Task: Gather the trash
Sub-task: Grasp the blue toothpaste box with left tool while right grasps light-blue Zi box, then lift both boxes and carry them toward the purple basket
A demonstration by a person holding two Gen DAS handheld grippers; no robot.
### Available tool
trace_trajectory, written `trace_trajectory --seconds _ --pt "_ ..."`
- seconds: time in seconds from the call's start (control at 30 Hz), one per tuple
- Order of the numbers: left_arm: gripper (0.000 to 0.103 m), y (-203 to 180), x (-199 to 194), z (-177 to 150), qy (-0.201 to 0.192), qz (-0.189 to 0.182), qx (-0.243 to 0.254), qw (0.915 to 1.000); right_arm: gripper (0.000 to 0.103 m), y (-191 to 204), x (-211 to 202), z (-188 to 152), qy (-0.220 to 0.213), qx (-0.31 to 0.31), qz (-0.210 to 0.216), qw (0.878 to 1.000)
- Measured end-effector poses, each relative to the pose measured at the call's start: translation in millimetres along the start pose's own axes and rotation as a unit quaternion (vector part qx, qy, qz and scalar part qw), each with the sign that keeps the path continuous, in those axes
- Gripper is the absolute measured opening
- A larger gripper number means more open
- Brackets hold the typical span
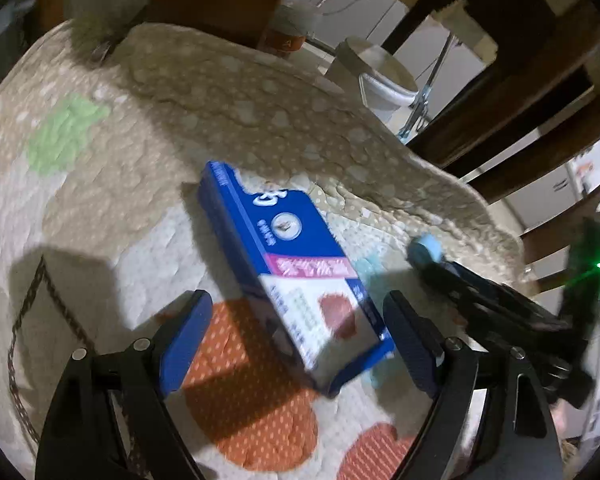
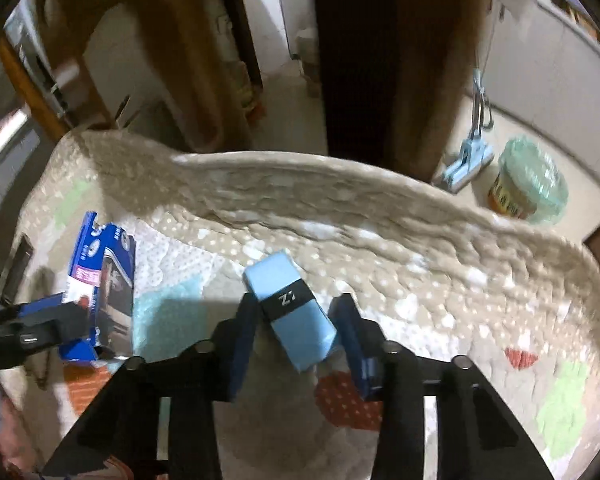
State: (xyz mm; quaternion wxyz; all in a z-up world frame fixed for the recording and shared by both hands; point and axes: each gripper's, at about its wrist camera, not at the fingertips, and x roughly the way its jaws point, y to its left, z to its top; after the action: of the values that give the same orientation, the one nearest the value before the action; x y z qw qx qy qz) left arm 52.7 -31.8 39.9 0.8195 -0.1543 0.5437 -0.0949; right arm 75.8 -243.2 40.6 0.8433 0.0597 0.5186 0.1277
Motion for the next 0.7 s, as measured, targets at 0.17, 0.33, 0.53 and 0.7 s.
trace_trajectory --seconds 0.17,0.33,0.53,0.7 --pt "0.086 -17.5 14.6 7.1 -0.003 0.045 0.034 0.9984 0.04 -14.9 -9.2 -11.8 0.002 0.024 0.015 1.0" --pt "0.084 -26.8 20.0 3.5 -0.004 0.077 0.069 0.9946 0.04 -21.6 -18.4 -21.9 0.0 0.039 0.024 0.999" --pt "0.046 -32.8 9.2 -9.4 -0.016 0.075 0.101 0.992 0.039 -24.6 -29.0 -37.0 -0.002 0.047 0.019 0.999" --pt "0.046 -34.1 -4.5 -26.3 -0.024 0.068 0.118 0.9904 0.039 -28.0 -41.3 -54.7 -0.004 0.063 0.015 0.998"
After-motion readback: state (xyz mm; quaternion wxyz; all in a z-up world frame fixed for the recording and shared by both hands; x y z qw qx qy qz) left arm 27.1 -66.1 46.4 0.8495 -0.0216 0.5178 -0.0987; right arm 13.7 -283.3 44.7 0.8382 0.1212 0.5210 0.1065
